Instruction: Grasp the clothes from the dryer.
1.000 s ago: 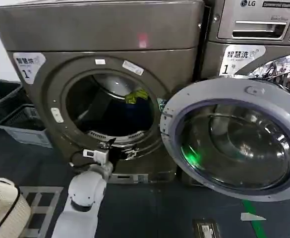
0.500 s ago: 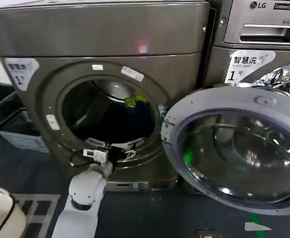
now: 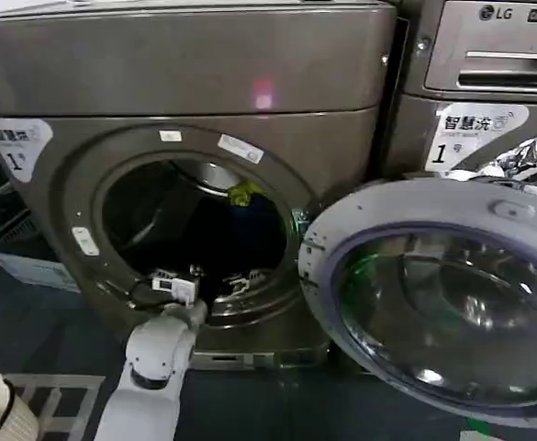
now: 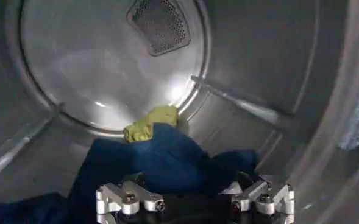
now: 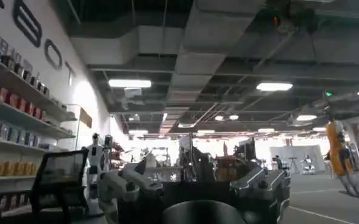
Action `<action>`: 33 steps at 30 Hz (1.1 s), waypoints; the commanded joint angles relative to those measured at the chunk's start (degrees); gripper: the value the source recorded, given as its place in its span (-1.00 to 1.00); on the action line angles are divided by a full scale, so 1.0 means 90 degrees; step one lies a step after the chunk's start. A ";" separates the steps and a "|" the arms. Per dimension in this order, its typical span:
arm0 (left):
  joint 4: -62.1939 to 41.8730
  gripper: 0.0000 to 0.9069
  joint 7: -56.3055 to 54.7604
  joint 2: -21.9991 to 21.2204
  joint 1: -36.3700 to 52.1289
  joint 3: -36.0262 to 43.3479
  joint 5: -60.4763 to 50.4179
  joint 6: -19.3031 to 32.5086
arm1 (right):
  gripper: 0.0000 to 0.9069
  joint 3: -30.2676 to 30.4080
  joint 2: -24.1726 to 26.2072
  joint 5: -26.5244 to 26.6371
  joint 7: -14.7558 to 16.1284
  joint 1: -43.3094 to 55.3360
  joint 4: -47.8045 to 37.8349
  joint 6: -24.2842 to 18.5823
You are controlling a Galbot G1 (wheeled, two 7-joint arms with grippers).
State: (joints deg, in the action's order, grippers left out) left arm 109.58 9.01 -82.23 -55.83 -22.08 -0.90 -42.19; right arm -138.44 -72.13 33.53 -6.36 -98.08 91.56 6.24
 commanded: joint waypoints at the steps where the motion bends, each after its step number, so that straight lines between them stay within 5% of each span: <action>1: 0.0009 1.00 -0.0001 0.0002 -0.0002 0.0008 -0.0002 -0.0312 | 1.00 -0.0008 0.0002 0.0001 0.0000 -0.0010 -0.0007 -0.0006; 33: -0.0254 1.00 -0.0116 -0.0029 0.0046 0.0015 0.0021 -0.0312 | 1.00 0.0018 -0.0018 -0.0015 -0.0043 0.0002 -0.0024 -0.0154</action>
State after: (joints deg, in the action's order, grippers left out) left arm 108.64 8.22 -82.42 -55.64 -21.99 -0.84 -42.19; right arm -138.31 -72.38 33.42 -6.65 -98.09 91.35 5.12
